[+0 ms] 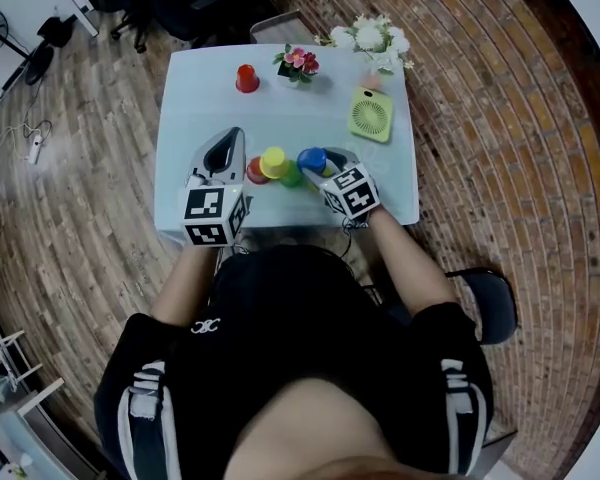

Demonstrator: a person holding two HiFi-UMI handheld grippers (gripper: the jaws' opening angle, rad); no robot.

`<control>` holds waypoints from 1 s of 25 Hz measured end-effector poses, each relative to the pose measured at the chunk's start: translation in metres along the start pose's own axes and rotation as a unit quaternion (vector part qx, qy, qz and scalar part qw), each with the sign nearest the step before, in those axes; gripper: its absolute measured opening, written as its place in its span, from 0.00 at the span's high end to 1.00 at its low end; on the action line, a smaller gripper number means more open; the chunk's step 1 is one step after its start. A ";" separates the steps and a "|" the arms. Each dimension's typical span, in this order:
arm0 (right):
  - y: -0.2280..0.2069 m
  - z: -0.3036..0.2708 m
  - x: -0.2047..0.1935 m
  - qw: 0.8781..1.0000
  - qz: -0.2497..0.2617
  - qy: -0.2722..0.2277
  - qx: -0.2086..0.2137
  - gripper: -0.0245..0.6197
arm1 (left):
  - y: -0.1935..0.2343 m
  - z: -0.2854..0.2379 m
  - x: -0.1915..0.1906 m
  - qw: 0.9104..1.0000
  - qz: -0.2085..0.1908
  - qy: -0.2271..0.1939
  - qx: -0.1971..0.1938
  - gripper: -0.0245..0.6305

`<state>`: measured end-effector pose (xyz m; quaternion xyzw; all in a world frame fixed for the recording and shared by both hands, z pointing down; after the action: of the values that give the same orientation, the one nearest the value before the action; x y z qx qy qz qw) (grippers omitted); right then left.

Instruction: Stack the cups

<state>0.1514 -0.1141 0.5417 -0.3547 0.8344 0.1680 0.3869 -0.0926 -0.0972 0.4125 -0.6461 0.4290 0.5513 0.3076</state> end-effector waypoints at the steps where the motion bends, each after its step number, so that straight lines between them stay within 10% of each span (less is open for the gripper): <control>1: 0.000 -0.001 -0.001 1.000 0.000 0.002 0.000 0.58 | 0.001 0.000 0.000 1.000 0.000 0.001 0.000 0.96; 25: 0.006 -0.005 -0.006 1.000 -0.022 -0.004 0.022 0.57 | 0.004 0.009 -0.007 1.000 0.002 0.014 0.002 0.96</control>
<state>0.1478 -0.1098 0.5494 -0.3634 0.8285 0.1424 0.4017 -0.1002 -0.0895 0.4174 -0.6525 0.4356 0.5416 0.3018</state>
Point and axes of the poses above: the fingertips, and each gripper's own axes: z backward along the fingers, y to its left, x out of its top, the point moved 10 cm from there along z, backward along the fingers, and after that the axes turned 1 degree about -y, right-handed, at the moved point
